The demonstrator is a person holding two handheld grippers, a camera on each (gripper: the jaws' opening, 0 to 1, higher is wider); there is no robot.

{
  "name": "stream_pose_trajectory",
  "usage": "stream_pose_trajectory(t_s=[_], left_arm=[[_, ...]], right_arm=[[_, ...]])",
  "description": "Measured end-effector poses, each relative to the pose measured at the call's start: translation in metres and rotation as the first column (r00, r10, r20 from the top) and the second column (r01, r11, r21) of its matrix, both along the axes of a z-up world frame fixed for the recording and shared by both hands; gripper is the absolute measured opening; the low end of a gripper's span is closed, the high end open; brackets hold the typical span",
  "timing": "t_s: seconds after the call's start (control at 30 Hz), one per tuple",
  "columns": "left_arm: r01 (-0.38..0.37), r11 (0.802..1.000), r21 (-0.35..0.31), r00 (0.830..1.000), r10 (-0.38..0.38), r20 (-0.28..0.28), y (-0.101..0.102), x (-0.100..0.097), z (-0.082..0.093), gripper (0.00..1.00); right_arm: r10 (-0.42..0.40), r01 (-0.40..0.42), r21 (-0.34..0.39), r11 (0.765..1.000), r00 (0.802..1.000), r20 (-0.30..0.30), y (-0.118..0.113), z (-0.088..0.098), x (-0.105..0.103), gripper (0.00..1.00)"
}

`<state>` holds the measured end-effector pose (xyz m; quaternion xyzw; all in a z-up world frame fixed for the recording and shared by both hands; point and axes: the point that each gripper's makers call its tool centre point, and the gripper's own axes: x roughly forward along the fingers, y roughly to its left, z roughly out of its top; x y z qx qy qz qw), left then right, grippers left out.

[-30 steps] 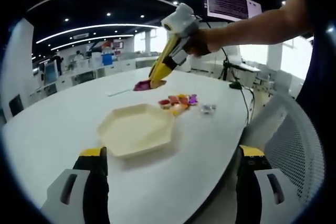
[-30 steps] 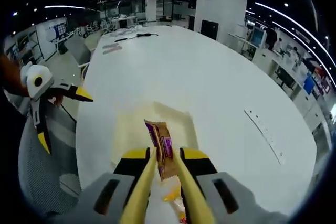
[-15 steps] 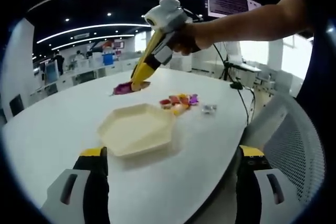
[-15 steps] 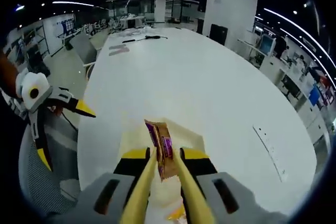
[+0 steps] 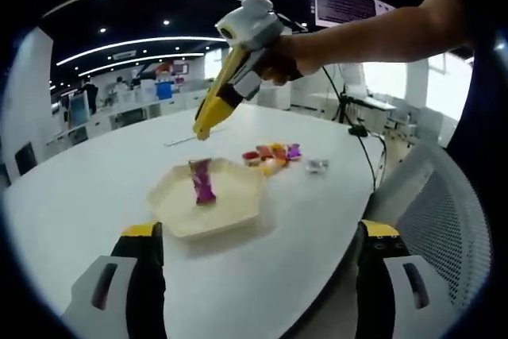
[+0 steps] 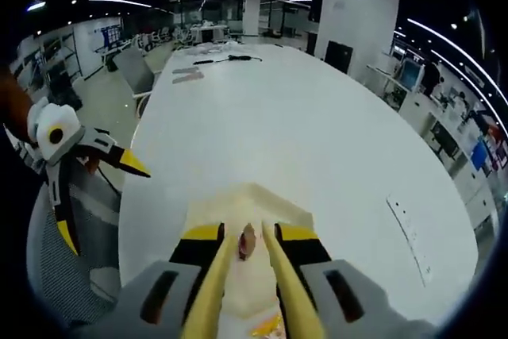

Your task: Place the target food into the container with the food tongs after gripping and lifting it, then release it inside without dropping or visibly crushing the food.

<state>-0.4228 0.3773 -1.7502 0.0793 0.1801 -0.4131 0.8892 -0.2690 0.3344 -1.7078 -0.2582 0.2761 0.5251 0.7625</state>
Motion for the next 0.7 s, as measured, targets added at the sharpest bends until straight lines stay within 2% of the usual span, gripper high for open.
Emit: stream_pose_trajectory(t_s=[0.47,0.7], left_arm=[[0.003,1.000,-0.004,1.000,-0.003,-0.005,-0.001,-0.001,0.000,0.98],[0.019,1.000,-0.005,1.000,-0.019,-0.012,-0.004,-0.004,-0.001,0.99]], right_arm=[[0.019,-0.020,0.021,1.000,0.999,0.033,-0.008,0.014,-0.004,0.26],[0.029,-0.030,0.018,0.999,0.997,0.069,-0.024,0.023,-0.004,0.25]])
